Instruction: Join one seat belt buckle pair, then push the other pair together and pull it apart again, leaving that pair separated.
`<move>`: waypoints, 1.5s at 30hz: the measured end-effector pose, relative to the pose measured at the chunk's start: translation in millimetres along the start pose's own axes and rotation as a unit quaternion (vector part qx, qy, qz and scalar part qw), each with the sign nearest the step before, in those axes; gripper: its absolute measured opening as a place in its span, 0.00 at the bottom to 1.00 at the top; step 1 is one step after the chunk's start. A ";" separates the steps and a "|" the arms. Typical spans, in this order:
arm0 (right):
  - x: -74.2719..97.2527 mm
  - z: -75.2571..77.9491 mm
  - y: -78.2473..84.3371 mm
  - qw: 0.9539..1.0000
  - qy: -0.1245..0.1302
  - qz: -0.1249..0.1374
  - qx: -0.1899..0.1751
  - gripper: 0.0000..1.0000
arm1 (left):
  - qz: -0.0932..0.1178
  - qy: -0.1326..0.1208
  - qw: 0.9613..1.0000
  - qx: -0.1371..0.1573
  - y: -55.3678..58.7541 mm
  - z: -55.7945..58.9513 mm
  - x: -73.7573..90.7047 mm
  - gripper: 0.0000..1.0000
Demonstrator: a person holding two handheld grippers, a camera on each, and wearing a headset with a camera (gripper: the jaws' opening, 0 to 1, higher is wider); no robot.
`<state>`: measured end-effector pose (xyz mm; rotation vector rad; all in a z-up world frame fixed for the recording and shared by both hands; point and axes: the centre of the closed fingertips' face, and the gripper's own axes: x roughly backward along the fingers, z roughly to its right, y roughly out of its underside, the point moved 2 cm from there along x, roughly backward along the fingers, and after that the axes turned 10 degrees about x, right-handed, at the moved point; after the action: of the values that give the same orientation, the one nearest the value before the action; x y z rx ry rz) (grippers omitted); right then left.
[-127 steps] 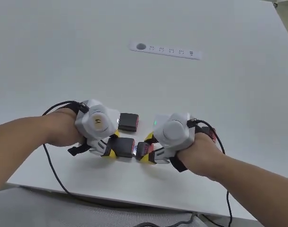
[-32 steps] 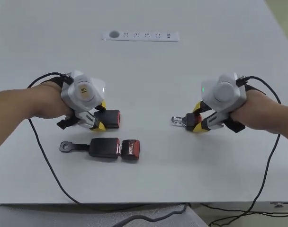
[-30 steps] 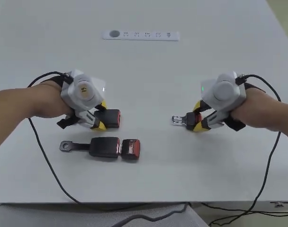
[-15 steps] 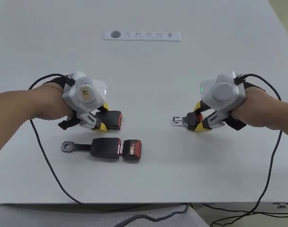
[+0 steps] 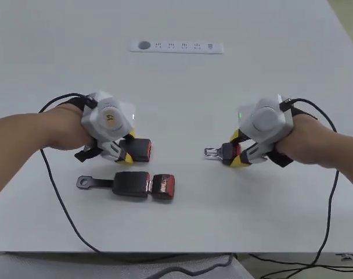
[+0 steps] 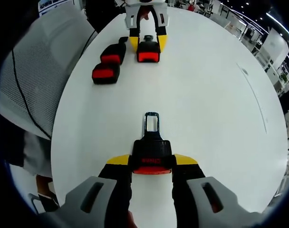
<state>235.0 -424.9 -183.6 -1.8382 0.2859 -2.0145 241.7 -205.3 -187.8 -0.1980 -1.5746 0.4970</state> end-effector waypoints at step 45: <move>-51.2 15.1 -111.1 0.998 0.024 0.057 0.014 0.31 | -0.013 -0.008 1.000 0.007 -2.5 1.7 1.3 0.34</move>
<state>236.1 -301.7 -182.9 -1.7190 0.3650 -1.9767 240.4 -207.3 -185.6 -0.1624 -1.5863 0.4900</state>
